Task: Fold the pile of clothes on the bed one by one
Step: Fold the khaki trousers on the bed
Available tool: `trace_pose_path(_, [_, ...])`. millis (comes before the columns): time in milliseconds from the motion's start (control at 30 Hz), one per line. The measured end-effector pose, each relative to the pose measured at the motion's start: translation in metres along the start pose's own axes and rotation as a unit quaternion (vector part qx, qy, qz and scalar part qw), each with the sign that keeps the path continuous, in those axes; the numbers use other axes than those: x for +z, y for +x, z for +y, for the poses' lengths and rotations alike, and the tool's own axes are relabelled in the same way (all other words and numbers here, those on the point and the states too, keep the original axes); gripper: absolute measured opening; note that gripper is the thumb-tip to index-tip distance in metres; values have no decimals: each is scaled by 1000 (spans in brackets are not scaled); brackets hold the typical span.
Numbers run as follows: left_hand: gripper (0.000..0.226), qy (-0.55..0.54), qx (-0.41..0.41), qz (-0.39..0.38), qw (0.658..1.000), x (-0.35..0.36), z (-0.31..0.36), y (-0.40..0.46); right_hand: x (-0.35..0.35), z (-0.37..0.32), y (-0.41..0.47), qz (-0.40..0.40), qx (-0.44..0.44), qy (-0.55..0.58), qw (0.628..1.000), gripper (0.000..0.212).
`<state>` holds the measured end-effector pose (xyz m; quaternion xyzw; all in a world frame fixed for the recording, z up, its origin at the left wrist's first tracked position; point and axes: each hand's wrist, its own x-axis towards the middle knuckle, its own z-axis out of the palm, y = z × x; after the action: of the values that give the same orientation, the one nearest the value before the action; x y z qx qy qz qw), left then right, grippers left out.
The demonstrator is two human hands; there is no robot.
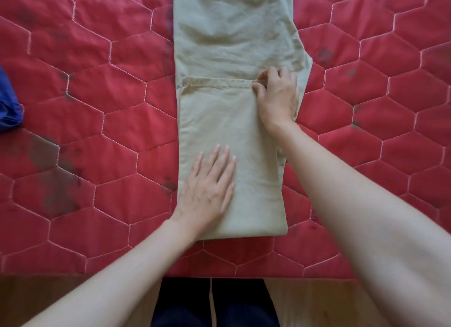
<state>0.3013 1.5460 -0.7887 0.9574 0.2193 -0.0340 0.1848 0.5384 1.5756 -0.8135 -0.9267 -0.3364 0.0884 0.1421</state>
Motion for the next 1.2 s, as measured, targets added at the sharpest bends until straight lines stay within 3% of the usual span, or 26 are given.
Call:
trace_pose_path(133, [58,28,-42,-47,998,29,-1,-50,4,1,0,4,-10,-27,1000,27])
trace_pose_path(333, [59,80,-47,-11,996,56,-10,-64,6,-3,-1,-11,-2,-69,998,32])
trace_pose_path(433, [60,89,-52,-12,995,57,-9,-63,-6,-17,-23,-20,16,-46,999,61])
trace_pose_path(533, [59,86,-51,-6,995,56,-8,-63,-17,-39,-86,47,-49,52,996,84])
trace_pose_path(633, [57,81,-45,7,996,58,-10,-63,-6,-49,-173,22,-130,93,987,68])
trace_pose_path(767, [59,90,-40,15,995,62,-12,-64,23,-5,-243,-89,-137,-40,986,53])
trace_pose_path(933, [58,85,-41,17,995,62,-12,-64,20,75,-263,-90,-143,-117,979,54])
trace_pose_path(1100, [69,76,-32,3,997,56,-12,-64,4,108,-259,-116,-211,-138,961,72])
trace_pose_path(1200, [87,100,51,-20,993,52,-19,-76,-2,111,-254,-101,-275,-136,946,86])
